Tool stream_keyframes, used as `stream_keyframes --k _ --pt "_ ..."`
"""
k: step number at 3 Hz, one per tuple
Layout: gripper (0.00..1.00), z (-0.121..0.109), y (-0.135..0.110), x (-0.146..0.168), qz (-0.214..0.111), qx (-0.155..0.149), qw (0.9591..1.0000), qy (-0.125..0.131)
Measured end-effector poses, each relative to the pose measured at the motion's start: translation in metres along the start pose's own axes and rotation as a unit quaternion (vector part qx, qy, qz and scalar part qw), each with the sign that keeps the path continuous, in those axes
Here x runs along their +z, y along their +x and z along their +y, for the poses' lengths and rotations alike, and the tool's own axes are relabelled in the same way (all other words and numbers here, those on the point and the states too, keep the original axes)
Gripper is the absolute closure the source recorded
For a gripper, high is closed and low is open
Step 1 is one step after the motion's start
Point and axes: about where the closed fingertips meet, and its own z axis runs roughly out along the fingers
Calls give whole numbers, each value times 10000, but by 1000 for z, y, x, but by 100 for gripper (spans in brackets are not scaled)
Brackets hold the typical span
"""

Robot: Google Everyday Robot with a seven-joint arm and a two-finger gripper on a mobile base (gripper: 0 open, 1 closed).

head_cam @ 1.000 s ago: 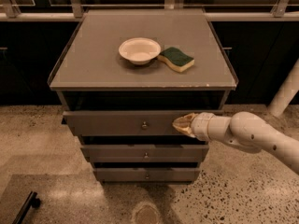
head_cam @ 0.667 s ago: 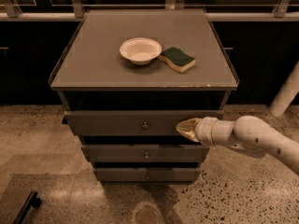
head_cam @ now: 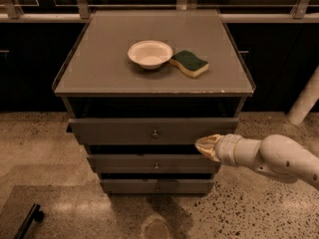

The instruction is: Close top drawer

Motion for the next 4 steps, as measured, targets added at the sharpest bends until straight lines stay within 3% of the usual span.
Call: stream_keyframes --k 3,4 --pt "12 0 0 0 -2 -1 10000 0" --pt "0 0 0 0 -2 -1 10000 0"
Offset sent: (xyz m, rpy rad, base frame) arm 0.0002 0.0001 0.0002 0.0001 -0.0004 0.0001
